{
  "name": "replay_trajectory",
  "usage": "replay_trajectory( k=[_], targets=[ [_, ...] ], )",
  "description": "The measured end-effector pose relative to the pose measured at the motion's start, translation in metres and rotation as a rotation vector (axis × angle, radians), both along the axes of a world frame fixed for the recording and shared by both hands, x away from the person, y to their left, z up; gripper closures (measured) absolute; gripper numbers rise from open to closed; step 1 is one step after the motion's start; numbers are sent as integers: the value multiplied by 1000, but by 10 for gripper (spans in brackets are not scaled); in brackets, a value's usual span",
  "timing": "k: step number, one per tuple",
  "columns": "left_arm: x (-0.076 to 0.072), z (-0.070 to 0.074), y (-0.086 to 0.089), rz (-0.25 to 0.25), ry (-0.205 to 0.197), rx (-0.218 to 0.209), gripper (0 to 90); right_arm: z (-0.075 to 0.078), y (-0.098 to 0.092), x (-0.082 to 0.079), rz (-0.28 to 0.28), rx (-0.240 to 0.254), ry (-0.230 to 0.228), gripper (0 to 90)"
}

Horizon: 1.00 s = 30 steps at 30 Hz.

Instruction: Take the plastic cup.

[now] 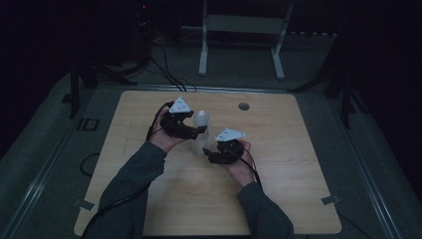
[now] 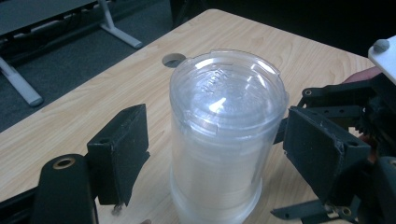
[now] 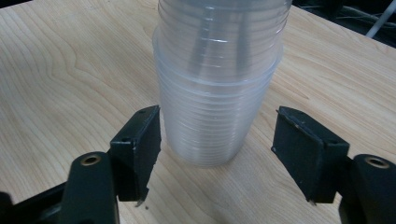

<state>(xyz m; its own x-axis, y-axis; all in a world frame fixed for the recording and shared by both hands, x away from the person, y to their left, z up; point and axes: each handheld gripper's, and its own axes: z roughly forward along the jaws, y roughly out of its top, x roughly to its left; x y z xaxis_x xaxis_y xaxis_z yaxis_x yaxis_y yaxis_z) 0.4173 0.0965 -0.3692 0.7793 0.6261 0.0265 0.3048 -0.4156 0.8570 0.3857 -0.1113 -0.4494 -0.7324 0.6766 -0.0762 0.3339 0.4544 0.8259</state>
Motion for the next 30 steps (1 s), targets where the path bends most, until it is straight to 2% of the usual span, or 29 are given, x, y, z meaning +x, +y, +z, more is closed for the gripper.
replay_trajectory(
  k=[5, 12, 18, 19, 22, 30],
  targets=[
    [4, -2, -4, 2, -1, -9, 225, -1, 0, 1, 3, 8, 0, 303],
    [7, -2, -8, 2, -2, -11, 228, 1, 1, 2, 27, 32, -26, 290],
    [7, -1, -12, -15, 3, -14, 308, 0, 4, 6, 29, 53, -26, 252],
    [7, 0, -12, -16, 6, -18, 331, -1, 5, 7, 6, 52, -32, 230],
    [7, 1, -12, -21, 7, -29, 359, -2, 5, 9, 1, 63, -32, 209],
    [7, 4, -11, -25, 9, -36, 384, -3, 8, 13, 14, 90, -45, 198]
  ],
)
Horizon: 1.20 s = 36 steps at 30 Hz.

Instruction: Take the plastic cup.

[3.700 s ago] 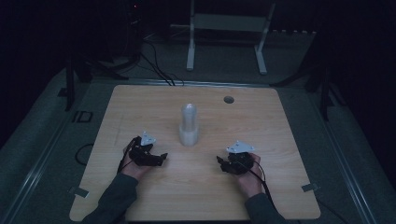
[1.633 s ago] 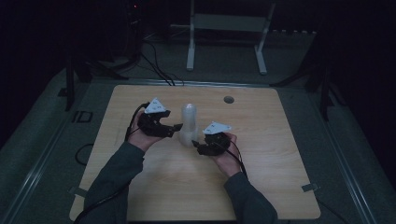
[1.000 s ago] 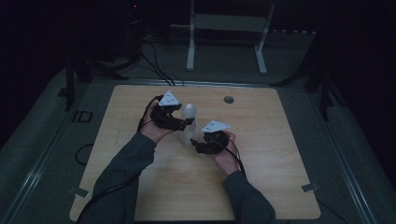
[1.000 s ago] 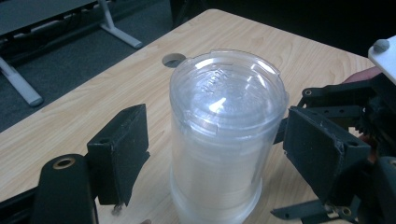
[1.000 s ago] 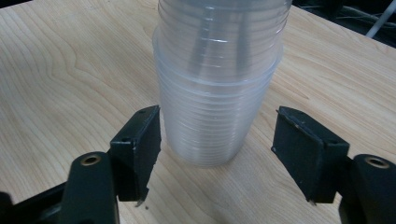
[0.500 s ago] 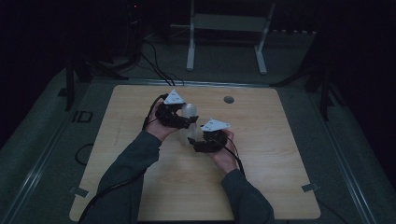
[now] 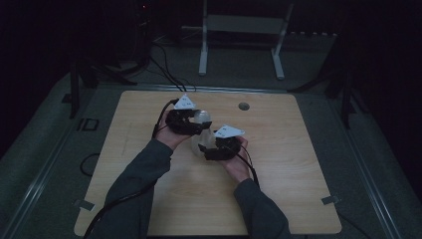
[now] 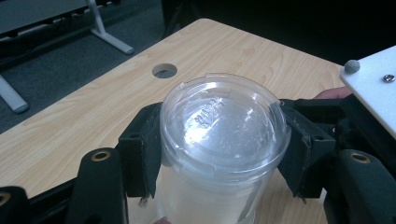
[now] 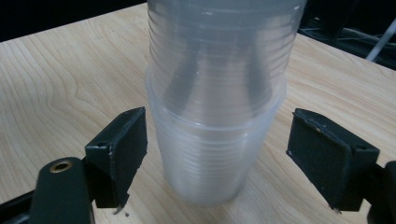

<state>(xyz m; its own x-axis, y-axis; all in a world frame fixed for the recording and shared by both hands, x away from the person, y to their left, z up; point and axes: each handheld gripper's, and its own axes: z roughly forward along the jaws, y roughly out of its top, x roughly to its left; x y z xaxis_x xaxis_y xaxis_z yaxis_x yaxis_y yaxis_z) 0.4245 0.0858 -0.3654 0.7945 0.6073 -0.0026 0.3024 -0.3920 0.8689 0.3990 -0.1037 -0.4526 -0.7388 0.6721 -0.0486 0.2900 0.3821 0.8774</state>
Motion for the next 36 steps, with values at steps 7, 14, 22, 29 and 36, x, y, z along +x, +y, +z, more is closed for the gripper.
replay_trajectory(
  k=[7, 14, 22, 29, 36],
  targets=[
    [1, 0, 0, 1, 10, -10, 387, 0, 5, 3, 3, 2, -17, 178],
    [2, 1, 1, 1, 16, -17, 387, -4, 9, 7, -1, -2, -20, 201],
    [1, 4, 1, 2, 13, -25, 386, -6, 10, 7, -3, -4, -23, 217],
    [-1, 13, 4, -1, -1, -43, 388, -6, 10, 7, -2, -2, -19, 219],
    [-1, 20, 6, -6, -9, -45, 395, -5, 9, 7, -3, -8, -19, 219]
  ],
)
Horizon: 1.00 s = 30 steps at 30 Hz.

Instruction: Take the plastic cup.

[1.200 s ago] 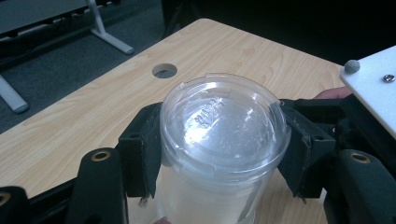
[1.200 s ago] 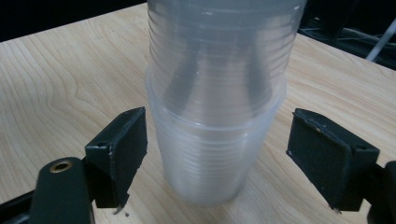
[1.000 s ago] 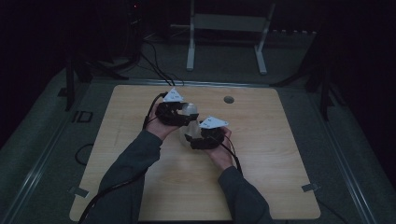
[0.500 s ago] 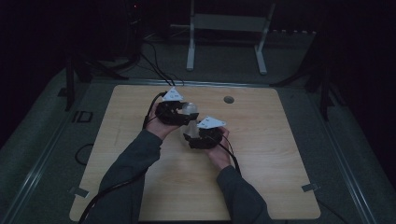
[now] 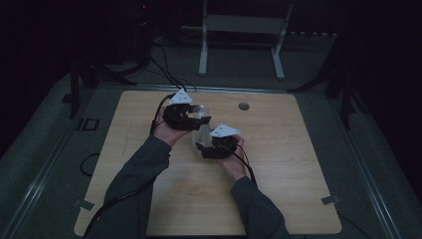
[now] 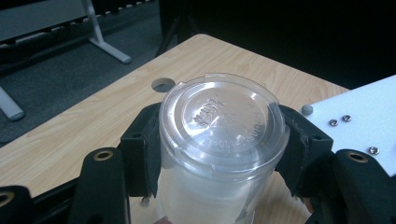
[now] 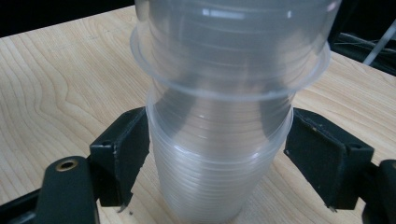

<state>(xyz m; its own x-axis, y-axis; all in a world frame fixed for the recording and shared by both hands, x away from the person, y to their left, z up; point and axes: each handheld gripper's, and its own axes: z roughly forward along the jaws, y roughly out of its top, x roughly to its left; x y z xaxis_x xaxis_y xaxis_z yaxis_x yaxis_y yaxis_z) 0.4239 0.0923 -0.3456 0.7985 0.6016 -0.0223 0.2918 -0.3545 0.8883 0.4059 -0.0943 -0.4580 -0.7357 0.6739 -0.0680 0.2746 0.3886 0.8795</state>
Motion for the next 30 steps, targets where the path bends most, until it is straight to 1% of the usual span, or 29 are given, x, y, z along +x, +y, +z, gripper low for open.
replay_trajectory(
  k=[4, 9, 14, 20, 24, 30],
  targets=[
    [-1, 6, 2, -3, -4, -7, 399, 0, 0, 0, 0, 1, 3, 219],
    [-5, 13, 2, -2, -21, -12, 406, 1, 0, -1, 3, -1, -1, 217],
    [-7, 22, 5, -6, -37, -29, 406, 3, -1, -2, 4, 10, -2, 196],
    [-11, 36, 8, -8, -56, -55, 407, 5, -1, -4, 1, 6, -8, 165],
    [-14, 44, 10, -17, -63, -74, 408, 8, -2, -7, 2, 6, -17, 155],
    [-19, 52, 11, -30, -76, -81, 408, 12, -8, -15, 3, 10, -30, 150]
  ],
)
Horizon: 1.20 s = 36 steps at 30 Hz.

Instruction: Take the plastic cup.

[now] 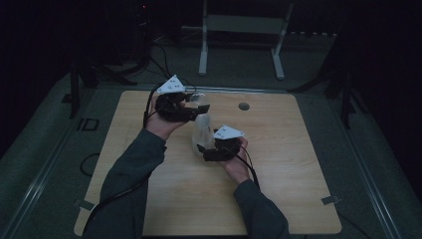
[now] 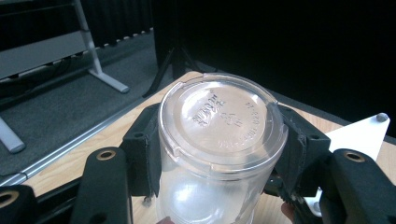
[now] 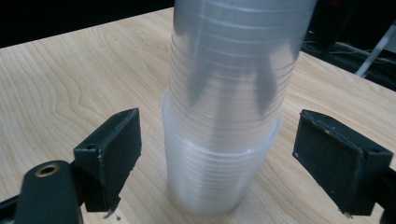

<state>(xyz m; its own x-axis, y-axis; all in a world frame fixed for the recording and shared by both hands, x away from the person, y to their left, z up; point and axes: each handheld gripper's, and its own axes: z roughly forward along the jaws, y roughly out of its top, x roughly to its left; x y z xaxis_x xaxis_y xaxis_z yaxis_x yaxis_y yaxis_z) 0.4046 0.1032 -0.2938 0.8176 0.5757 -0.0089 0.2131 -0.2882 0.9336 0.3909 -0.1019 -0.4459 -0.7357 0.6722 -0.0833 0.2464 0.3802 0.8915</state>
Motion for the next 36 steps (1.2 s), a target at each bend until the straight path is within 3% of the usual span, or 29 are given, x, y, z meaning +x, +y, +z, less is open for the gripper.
replay_trajectory(
  k=[4, 8, 23, 36],
  targets=[
    [-4, 4, 1, -13, -6, 1, 408, 4, -6, -6, 2, -1, -15, 151],
    [-7, 8, 4, -25, -9, 0, 408, 7, -12, -12, 11, -37, -32, 151],
    [-23, 13, 17, -55, -24, -1, 408, 12, -41, -35, 19, -79, -47, 183],
    [-26, 11, 19, -78, -22, 26, 408, 8, -55, -37, 4, -68, -21, 183]
  ],
)
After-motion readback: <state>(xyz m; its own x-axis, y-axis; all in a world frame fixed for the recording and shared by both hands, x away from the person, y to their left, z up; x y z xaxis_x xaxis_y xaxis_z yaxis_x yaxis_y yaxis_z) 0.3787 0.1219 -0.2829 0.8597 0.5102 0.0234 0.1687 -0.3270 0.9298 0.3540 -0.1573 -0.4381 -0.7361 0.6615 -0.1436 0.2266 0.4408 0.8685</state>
